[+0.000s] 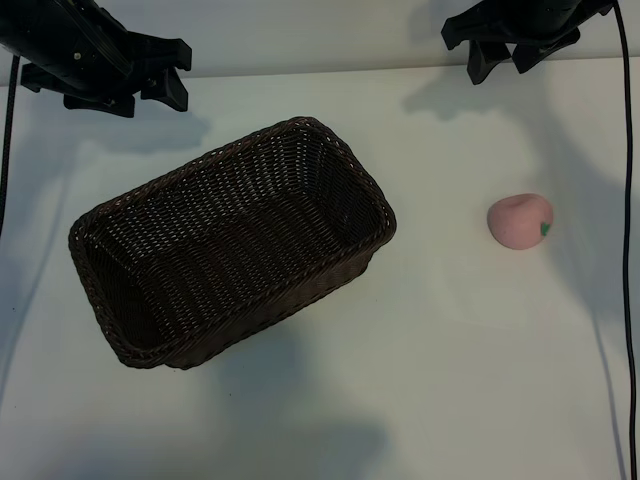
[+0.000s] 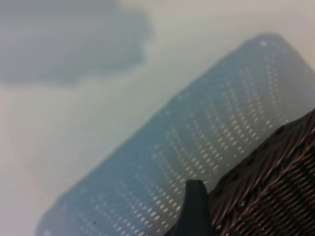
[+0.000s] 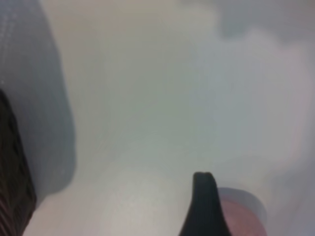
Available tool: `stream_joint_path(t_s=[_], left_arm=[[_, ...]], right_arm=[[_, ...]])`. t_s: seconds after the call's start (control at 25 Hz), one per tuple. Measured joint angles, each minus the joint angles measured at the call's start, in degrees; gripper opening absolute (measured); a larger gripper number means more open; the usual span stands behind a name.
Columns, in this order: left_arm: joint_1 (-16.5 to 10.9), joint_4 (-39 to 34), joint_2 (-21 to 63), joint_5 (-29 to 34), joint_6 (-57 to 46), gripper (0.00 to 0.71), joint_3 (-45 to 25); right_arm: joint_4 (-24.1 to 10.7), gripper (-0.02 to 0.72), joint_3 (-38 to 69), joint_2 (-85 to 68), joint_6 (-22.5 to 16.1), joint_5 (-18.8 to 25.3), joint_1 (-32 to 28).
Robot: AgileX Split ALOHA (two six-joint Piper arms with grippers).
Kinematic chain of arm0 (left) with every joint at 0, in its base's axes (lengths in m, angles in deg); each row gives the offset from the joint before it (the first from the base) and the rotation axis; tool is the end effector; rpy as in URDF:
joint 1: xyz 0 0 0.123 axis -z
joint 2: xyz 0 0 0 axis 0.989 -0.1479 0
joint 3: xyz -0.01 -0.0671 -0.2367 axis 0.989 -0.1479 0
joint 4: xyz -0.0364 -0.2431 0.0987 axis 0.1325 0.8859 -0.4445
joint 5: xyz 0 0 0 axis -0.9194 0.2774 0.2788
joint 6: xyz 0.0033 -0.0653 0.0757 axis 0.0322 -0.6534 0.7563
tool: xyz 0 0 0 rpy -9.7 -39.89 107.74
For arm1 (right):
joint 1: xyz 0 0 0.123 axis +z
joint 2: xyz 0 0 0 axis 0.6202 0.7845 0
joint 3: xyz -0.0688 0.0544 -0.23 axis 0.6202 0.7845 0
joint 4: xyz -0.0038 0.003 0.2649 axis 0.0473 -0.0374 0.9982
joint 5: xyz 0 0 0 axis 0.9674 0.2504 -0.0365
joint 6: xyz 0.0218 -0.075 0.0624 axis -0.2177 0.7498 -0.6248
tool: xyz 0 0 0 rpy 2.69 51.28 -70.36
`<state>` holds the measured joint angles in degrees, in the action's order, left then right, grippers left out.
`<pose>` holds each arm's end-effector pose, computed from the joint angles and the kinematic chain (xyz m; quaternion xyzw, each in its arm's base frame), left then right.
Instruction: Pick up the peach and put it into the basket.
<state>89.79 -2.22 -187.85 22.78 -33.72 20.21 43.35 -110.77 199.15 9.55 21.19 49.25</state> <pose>0.4024 -0.0790 0.2195 0.0279 0.9611 -0.1332 0.2403 0.4444 0.0960 0.2295 -0.1239 0.9779 0.0612 0.1568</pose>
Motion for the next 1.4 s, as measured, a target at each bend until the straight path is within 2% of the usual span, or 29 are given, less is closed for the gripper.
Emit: stream_joint_path(t_s=[1.12,1.4], left_arm=[[0.00,0.00,0.00,0.05,0.00,0.593,0.00],[0.00,0.04,0.00,-0.78,-0.06,0.593,0.00]], right_arm=[[0.02,0.518,0.00,0.00,0.00,0.00,0.00],[0.98,0.518,0.00,0.00,-0.04,0.00,0.00]])
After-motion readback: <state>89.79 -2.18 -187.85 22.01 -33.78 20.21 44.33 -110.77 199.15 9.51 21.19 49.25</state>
